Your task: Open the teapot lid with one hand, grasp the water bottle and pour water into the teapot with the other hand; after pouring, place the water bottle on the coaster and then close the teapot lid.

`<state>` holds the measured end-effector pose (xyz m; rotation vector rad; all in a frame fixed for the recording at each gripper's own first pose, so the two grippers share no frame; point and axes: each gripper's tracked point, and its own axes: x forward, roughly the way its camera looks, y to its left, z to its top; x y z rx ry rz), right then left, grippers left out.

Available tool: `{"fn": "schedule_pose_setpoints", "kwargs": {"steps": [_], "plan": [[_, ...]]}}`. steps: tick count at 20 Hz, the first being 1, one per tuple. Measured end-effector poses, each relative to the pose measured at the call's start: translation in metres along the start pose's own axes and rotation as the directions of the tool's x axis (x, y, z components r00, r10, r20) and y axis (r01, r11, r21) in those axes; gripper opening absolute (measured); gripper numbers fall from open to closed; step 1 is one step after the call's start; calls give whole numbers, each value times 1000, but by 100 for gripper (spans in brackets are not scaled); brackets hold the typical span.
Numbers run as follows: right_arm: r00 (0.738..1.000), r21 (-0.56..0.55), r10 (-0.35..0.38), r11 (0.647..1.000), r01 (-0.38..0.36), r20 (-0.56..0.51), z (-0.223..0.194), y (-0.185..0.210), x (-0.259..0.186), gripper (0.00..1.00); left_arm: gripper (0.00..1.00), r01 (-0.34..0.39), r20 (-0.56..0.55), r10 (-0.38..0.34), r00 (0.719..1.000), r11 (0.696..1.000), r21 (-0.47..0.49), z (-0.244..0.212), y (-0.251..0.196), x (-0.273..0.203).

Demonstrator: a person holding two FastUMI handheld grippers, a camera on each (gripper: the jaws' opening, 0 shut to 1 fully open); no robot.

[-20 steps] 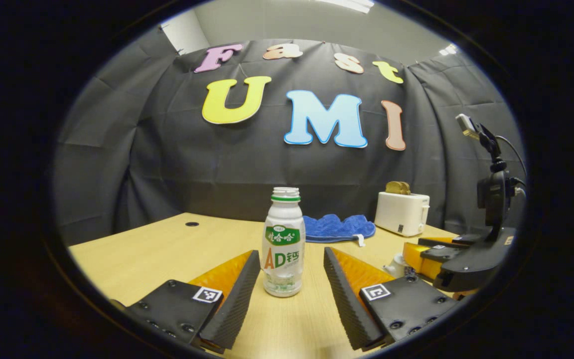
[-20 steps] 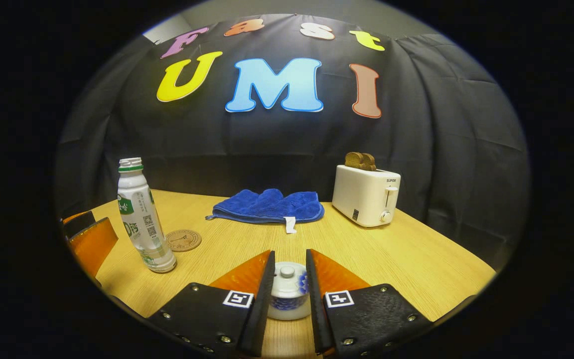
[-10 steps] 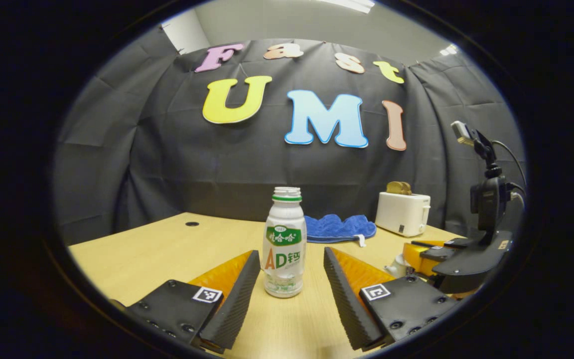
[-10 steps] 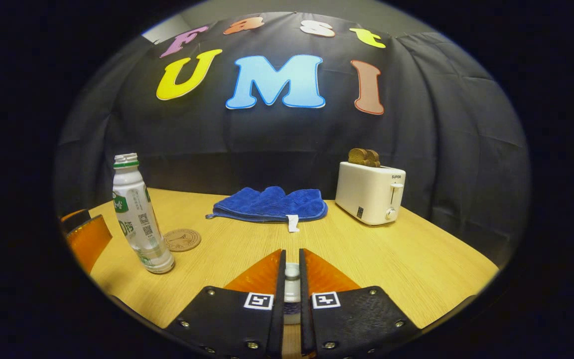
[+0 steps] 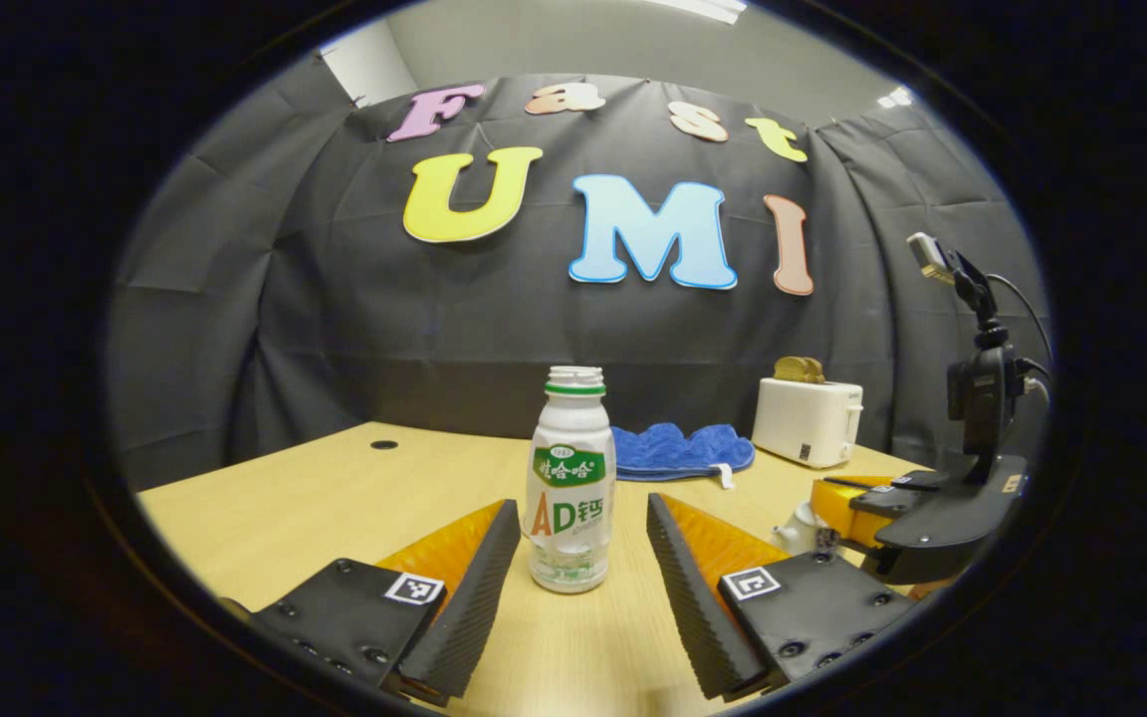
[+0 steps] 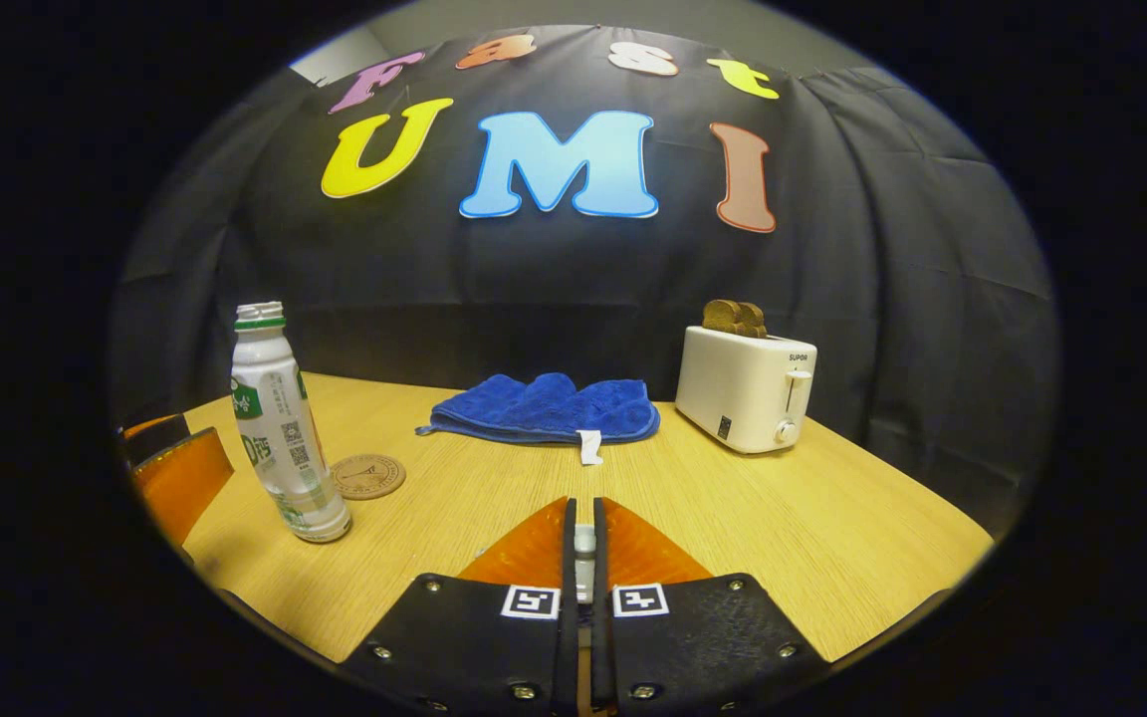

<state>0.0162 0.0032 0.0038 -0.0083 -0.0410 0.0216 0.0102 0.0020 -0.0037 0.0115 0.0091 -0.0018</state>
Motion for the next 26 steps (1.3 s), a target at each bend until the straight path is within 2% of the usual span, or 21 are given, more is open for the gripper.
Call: {"fn": "schedule_pose_setpoints", "kwargs": {"steps": [3, 7, 11, 16, 26], "plan": [[998, 37, 3, 999, -6, 66, 12, -2, -5, 5, 93, 6, 2, -6, 1000, 1000, 13, 0, 1, 3], [985, 24, -58, 998, 54, 165, 33, -22, -16, 5, 96, 1, 5, -1, 1000, 1000, 12, 0, 3, 13], [982, 54, -88, 995, 80, 168, 30, -37, -18, 5, 99, 59, 17, -59, 998, 998, 28, 4, -6, 28], [981, 67, -88, 995, 78, 170, 29, -41, -21, 5, 98, 52, 41, -54, 998, 996, 66, 10, -3, 48], [980, 112, -102, 990, 84, 170, 29, -50, -25, 5, 99, 22, -65, -16, 998, 996, 83, -18, 11, 87]]}}
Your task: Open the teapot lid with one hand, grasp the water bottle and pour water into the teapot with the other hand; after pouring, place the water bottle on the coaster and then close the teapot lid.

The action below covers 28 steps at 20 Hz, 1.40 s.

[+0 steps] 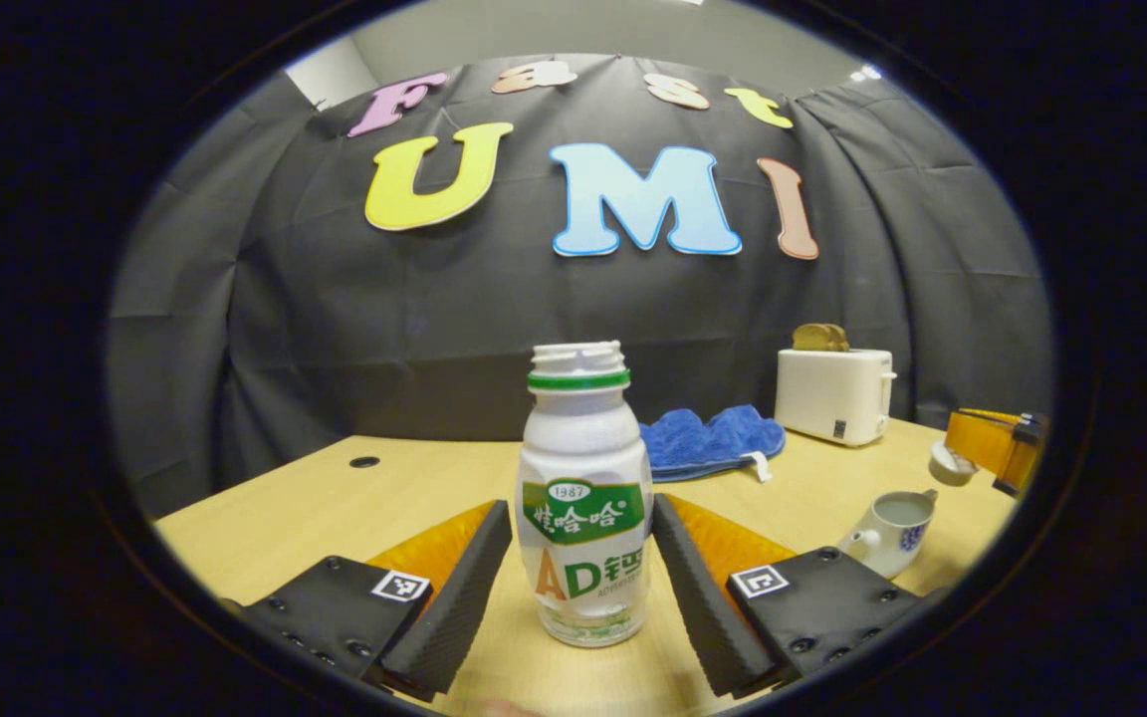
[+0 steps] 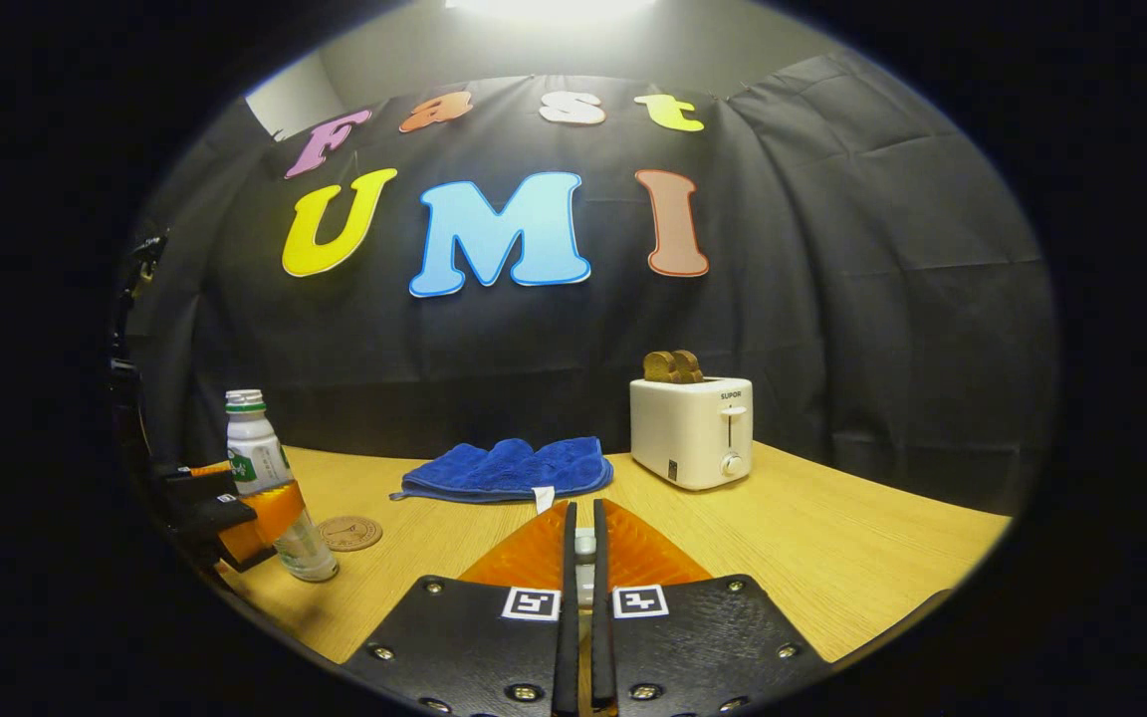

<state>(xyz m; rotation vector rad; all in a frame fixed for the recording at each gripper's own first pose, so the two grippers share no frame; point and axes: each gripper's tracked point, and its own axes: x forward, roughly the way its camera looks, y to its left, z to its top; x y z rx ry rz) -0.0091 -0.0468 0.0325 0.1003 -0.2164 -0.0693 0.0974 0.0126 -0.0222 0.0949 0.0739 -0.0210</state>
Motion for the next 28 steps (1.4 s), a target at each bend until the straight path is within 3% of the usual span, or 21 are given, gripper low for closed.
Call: {"fn": "schedule_pose_setpoints", "kwargs": {"steps": [5, 10, 14, 17, 18, 22, 23, 28], "plan": [[1000, 22, -30, 999, 30, 10, 3, -13, -3, 5, 84, 7, -26, -6, 1000, 999, 42, -4, -5, 2], [999, 44, -53, 998, 53, -1, -1, -28, -10, 5, 84, 20, -23, -18, 1000, 995, 93, -1, -11, 2], [998, 63, -62, 996, 63, -16, -9, -41, -14, 5, 84, -10, 15, 6, 1000, 968, 249, 16, -11, -2], [997, 70, -71, 995, 72, -20, -12, -49, -21, 5, 81, -33, 50, 14, 999, 912, 409, 31, -18, -5], [997, 72, -74, 995, 75, -19, -11, -52, -23, 5, 84, -42, 63, 14, 998, 886, 461, 35, -21, -7], [997, 83, -70, 994, 71, -11, -11, -58, -29, 5, 84, -62, 97, 2, 995, 783, 620, 46, -35, -13], [998, 89, -68, 994, 68, -6, -11, -59, -31, 5, 80, -66, 102, -1, 995, 759, 648, 47, -38, -13], [997, 129, -70, 990, 66, 23, -6, -67, -39, 5, 84, -97, 133, -15, 991, 598, 796, 55, -51, -13]]}}
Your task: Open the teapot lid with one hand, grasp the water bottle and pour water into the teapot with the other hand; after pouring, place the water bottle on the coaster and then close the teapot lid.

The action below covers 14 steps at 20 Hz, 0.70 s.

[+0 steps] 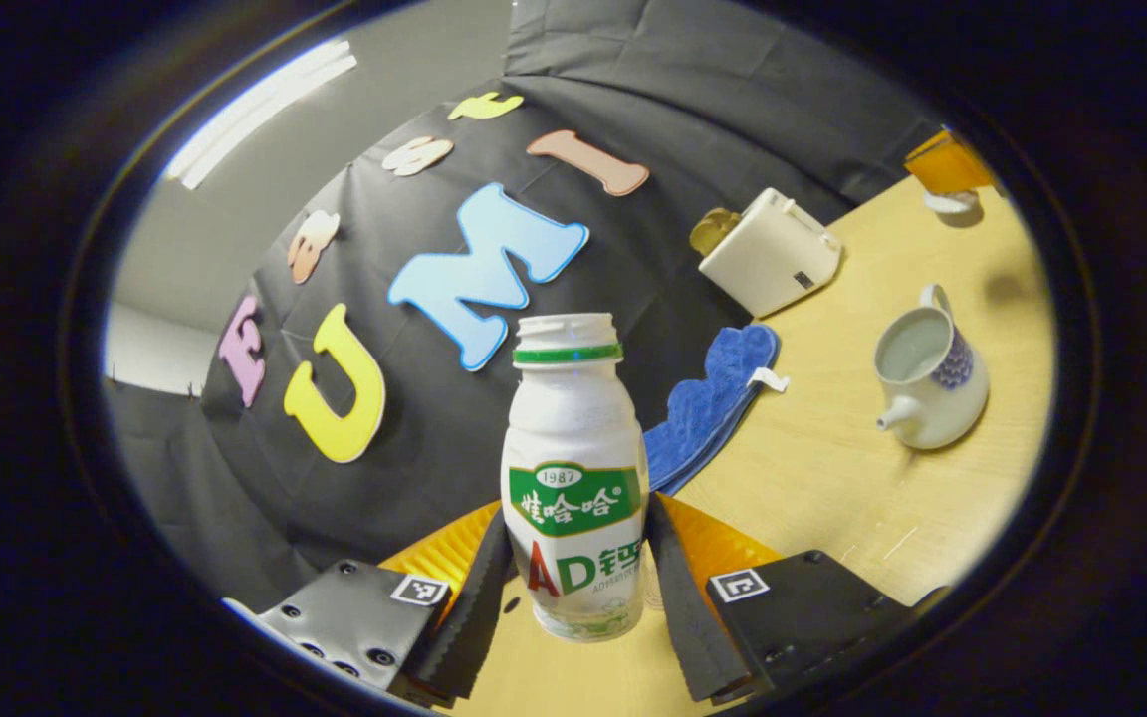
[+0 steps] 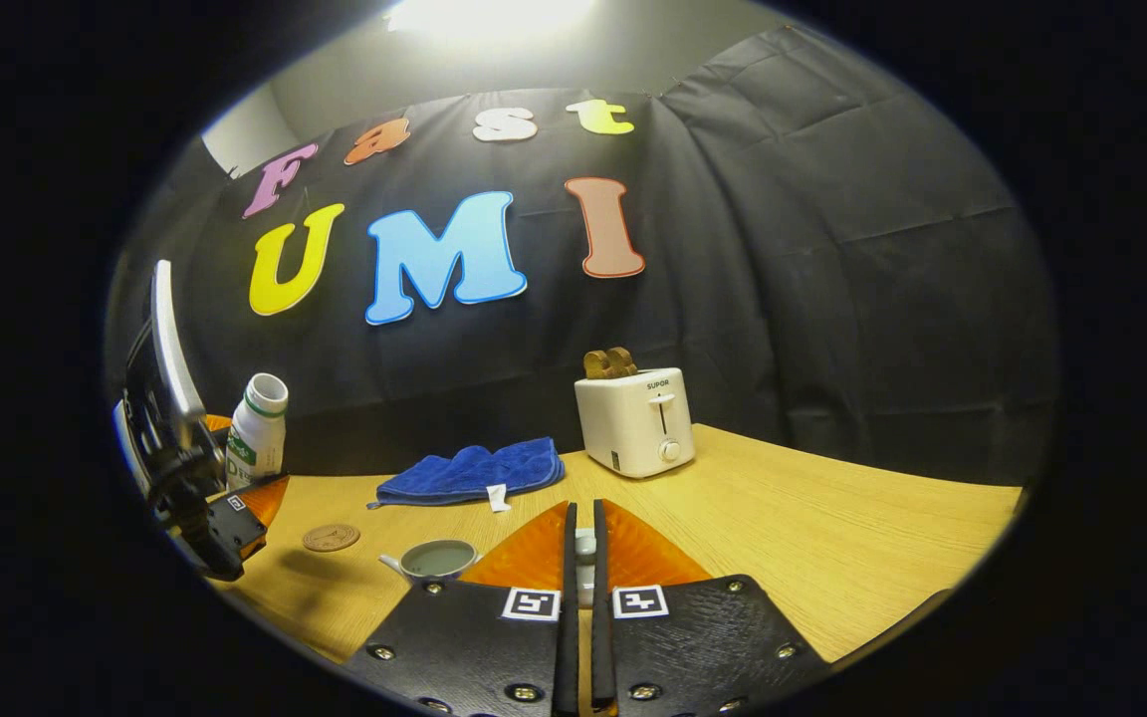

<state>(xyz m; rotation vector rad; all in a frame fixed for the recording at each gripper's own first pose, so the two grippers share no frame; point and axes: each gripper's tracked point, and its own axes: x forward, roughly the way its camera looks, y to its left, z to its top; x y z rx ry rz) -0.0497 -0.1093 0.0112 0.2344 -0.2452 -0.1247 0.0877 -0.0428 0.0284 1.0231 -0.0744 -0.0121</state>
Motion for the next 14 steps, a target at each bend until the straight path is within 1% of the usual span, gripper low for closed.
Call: {"fn": "schedule_pose_setpoints", "kwargs": {"steps": [4, 7, 10, 14], "plan": [[1000, 30, -5, 1000, 4, 20, 6, -4, -3, 5, 84, 0, 22, -4, 1000, 988, 152, 10, -7, 7], [999, 47, -13, 999, 12, 37, 9, -8, -5, 5, 84, -11, 39, 2, 999, 972, 236, 15, -11, 10], [999, 70, -25, 997, 22, 41, 11, -13, -5, 5, 84, -31, 71, 8, 997, 944, 330, 26, -17, 12], [999, 102, -31, 994, 27, 40, 11, -18, -5, 5, 84, -38, 100, -4, 995, 907, 418, 36, -28, 14]]}}
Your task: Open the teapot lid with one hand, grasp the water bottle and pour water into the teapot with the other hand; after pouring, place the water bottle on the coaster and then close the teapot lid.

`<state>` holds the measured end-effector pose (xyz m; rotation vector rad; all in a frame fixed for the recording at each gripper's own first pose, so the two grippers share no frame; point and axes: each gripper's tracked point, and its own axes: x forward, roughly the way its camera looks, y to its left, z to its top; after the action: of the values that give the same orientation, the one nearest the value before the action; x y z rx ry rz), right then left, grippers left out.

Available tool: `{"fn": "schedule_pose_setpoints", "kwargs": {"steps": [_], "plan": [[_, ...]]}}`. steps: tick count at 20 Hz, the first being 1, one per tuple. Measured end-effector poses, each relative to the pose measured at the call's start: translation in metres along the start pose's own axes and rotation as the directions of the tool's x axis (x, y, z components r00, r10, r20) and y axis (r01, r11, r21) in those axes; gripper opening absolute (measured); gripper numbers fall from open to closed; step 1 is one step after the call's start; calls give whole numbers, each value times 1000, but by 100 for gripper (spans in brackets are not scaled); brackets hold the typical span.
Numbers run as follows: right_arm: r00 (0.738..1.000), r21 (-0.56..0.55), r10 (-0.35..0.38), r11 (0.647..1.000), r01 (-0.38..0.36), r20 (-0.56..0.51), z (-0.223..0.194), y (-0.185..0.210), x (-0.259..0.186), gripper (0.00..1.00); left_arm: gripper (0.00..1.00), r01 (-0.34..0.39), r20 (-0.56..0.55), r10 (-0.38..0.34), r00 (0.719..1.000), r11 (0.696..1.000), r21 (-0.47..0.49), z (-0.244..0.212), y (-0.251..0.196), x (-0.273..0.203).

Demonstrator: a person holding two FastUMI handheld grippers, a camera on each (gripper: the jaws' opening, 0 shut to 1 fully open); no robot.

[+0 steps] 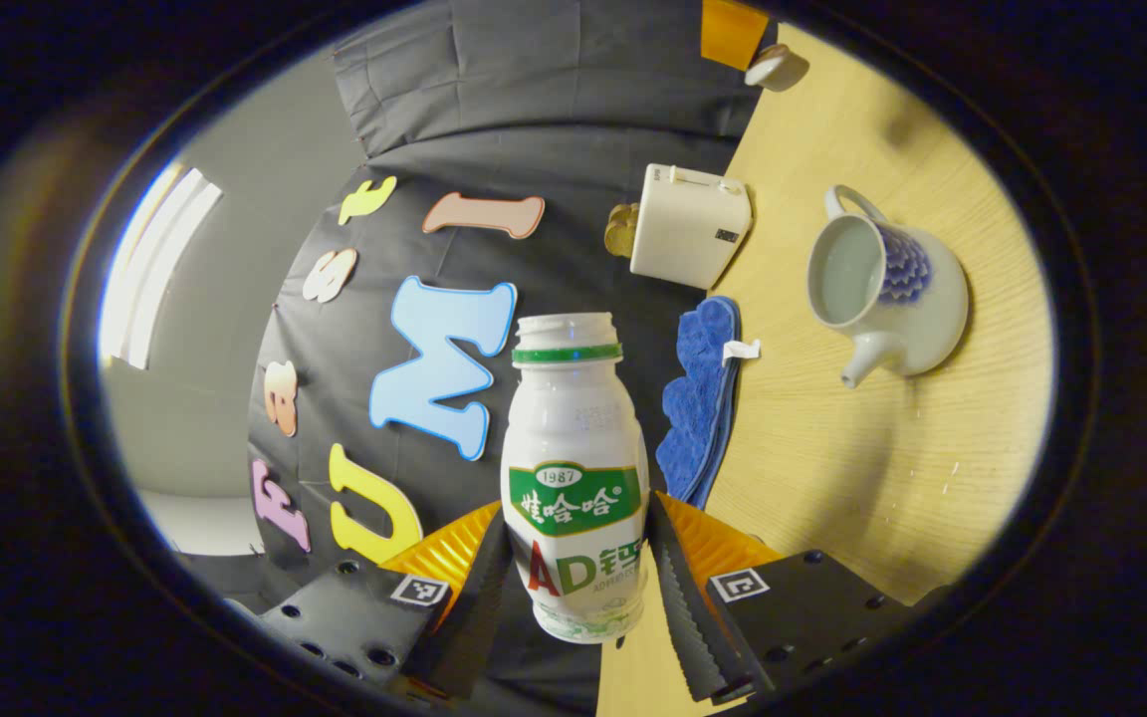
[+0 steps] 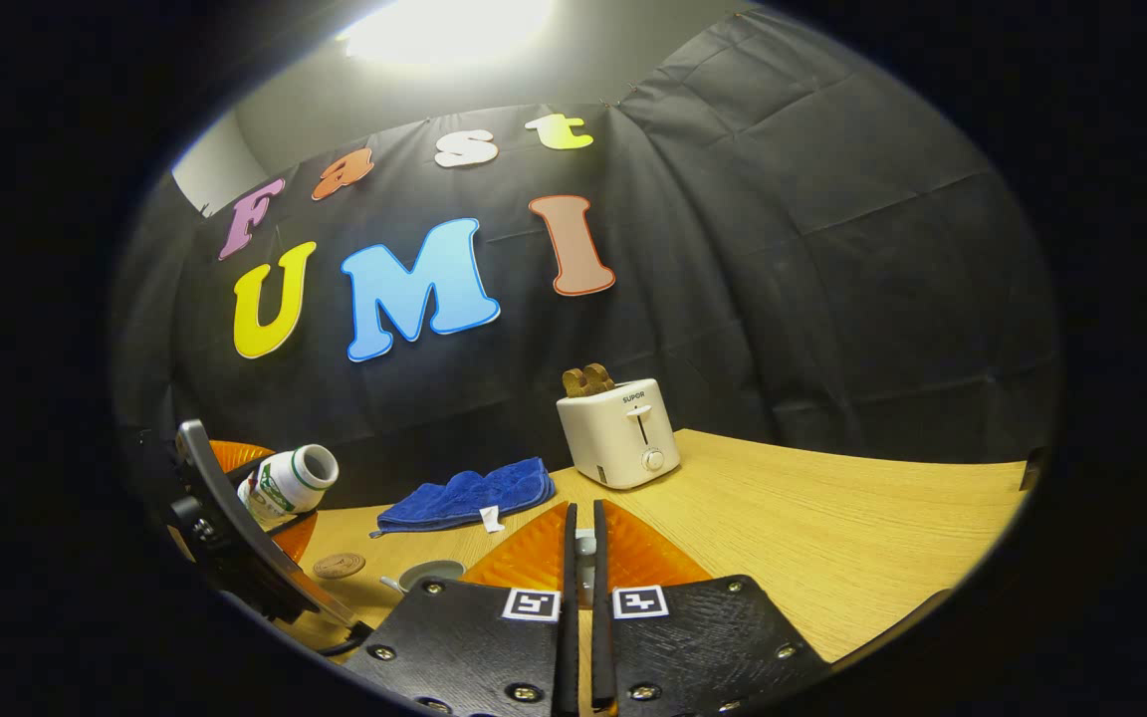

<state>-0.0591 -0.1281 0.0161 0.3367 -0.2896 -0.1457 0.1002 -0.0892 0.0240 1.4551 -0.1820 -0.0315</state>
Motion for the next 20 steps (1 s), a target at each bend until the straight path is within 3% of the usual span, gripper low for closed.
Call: {"fn": "schedule_pose_setpoints", "kwargs": {"steps": [13, 20], "plan": [[1000, 29, 9, 1000, -9, -3, 0, -1, 1, 5, 84, -41, 70, 24, 997, 966, 257, 21, 1, 10], [1000, 24, 17, 1000, -17, -9, -2, 1, 1, 5, 84, -60, 83, 34, 996, 945, 322, 23, 5, 11]]}}
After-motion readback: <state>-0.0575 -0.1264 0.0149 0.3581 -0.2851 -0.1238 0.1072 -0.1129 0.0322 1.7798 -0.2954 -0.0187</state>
